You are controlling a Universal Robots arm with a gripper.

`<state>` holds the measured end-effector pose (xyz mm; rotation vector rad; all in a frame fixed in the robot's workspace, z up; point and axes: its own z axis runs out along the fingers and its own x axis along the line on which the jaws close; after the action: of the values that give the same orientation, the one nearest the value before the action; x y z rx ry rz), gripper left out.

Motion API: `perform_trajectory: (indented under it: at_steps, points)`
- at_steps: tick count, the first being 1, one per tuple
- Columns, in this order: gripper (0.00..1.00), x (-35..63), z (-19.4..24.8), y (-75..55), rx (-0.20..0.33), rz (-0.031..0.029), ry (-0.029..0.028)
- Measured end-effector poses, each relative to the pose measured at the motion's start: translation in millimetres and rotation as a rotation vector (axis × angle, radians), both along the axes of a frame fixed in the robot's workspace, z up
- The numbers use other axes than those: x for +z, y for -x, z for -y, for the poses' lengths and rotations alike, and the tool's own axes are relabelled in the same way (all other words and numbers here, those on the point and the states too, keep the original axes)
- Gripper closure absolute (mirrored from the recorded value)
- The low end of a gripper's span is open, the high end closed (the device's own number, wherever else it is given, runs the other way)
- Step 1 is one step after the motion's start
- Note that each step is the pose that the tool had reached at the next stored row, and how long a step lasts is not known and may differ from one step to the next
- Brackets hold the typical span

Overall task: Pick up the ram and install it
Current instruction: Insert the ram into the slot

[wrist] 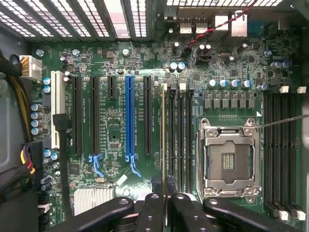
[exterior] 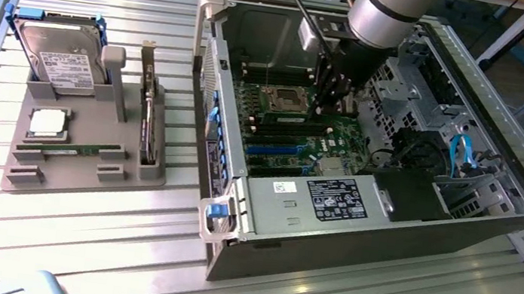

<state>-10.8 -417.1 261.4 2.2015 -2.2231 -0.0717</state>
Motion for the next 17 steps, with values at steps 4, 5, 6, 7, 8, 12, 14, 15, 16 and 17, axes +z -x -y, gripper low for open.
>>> perform_trajectory:
  at_steps: [4, 5, 6, 7, 8, 12, 14, 15, 16, 17]
  points:
    - [0.88, -2.2, 0.0, 0.0, 0.000, -0.0001, 0.0003]
    - [0.88, -2.2, 0.0, 0.0, 0.000, -0.0001, 0.0003]
    - [0.88, -2.3, 0.0, 0.0, 0.000, 0.0000, 0.0001]
    - [0.88, -2.4, 0.0, 0.0, 0.000, 0.0000, 0.0001]
    - [0.88, -2.7, 0.0, -0.3, 0.000, 0.0000, 0.0000]
    - [0.88, -5.2, -1.1, -0.5, 0.000, 0.0000, 0.0001]
    - [0.88, -8.7, -3.5, -0.5, 0.000, 0.0001, -0.0002]
    - [0.88, -9.6, -4.1, -0.5, 0.000, 0.0000, 0.0001]
    - [0.88, -10.5, -4.8, -0.5, 0.000, 0.0000, 0.0001]
    - [0.88, -11.2, -5.4, -0.5, 0.000, 0.0000, 0.0000]
